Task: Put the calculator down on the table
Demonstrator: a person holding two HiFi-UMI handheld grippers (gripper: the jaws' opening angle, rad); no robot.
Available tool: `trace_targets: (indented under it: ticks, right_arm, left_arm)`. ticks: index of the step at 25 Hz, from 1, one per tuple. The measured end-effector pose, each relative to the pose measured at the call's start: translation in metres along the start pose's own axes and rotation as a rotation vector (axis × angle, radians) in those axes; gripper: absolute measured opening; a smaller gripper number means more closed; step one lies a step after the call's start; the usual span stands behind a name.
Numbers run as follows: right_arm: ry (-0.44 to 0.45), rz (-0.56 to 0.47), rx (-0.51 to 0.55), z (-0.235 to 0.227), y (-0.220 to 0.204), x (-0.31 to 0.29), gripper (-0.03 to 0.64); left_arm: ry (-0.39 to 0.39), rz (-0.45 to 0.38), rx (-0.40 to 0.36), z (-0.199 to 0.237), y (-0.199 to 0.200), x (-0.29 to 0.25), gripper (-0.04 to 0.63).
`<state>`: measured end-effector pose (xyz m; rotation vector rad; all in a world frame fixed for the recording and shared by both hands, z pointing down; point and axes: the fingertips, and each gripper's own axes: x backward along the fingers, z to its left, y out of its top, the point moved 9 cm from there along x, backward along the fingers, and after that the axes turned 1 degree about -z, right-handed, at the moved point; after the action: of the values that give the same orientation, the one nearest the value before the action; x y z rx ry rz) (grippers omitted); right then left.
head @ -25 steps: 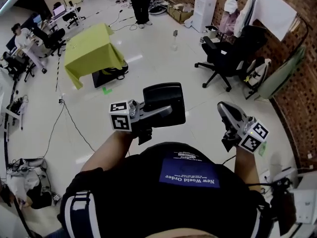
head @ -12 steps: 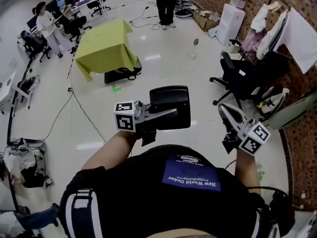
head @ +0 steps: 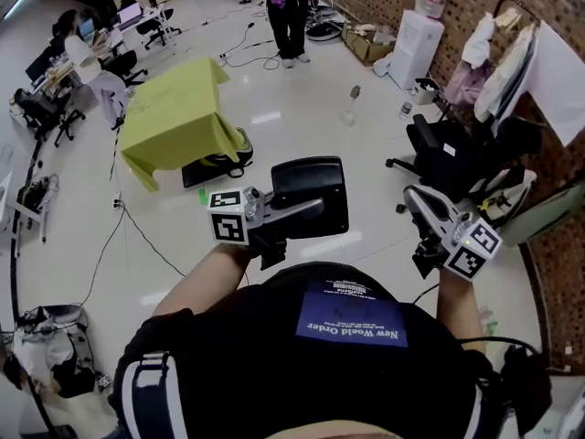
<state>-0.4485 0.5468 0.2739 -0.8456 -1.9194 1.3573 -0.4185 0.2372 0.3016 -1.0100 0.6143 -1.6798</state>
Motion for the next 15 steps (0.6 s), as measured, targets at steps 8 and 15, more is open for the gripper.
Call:
trace_targets:
  ticks: [8,15]
  right_arm:
    - [-0.020,0.035,-0.012,-0.060,-0.007,-0.076,-0.014]
    - [0.043,0.035,-0.034,-0.181,0.011,-0.101,-0.014]
  left_arm:
    - [-0.018,0.009,0.025,0.093,0.057,0.011,0.130]
    - [0.034,-0.009,0.002,0.180,0.078,-0.041,0.130]
